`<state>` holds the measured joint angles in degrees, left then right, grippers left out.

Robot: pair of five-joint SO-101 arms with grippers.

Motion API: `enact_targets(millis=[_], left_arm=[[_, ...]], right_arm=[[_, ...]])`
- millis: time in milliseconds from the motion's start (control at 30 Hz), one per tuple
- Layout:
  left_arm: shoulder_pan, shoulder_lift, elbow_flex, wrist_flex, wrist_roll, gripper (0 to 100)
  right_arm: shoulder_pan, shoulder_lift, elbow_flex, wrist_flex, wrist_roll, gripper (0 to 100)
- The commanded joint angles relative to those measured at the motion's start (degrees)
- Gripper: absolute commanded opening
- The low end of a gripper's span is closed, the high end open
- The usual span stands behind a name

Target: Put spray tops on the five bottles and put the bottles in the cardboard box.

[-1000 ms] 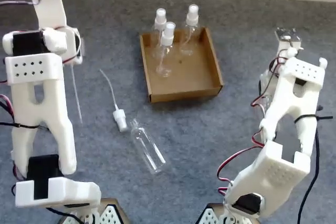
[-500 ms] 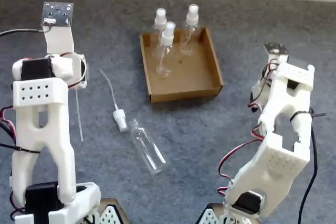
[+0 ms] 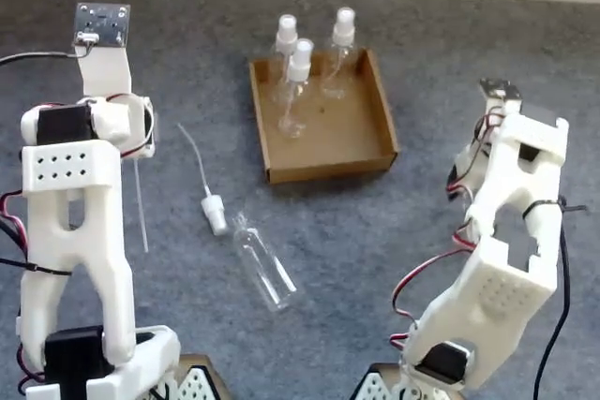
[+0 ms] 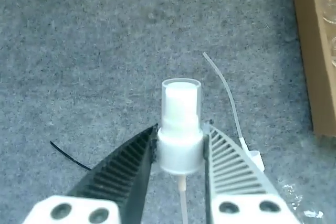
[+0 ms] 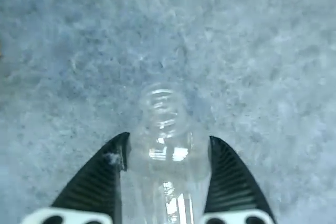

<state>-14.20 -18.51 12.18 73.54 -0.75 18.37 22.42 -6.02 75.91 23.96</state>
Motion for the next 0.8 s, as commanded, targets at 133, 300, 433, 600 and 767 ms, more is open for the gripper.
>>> enact_targets(millis=[133, 300, 433, 600, 767], left_arm=[[1.54, -5.76, -0.92, -0.70, -0.53, 6], [2.59, -13.76, -1.01, 2.29, -1.41, 6], [5.58, -18.77, -0.92, 5.89, -3.96, 6], [6.64, -21.14, -3.56, 6.51, -3.78, 6], [12.09, -20.88, -8.22, 7.38, -2.46, 6]], right_arm=[[-5.23, -28.09, -4.79, 4.53, -7.21, 2.2], [-17.10, -45.14, 5.41, -1.89, -11.87, 2.2], [-27.21, -56.40, 17.80, -10.59, -15.30, 2.2], [-36.79, -64.04, 34.51, -21.49, -18.37, 2.2], [-41.80, -71.34, 45.41, -23.87, -18.29, 2.2]])
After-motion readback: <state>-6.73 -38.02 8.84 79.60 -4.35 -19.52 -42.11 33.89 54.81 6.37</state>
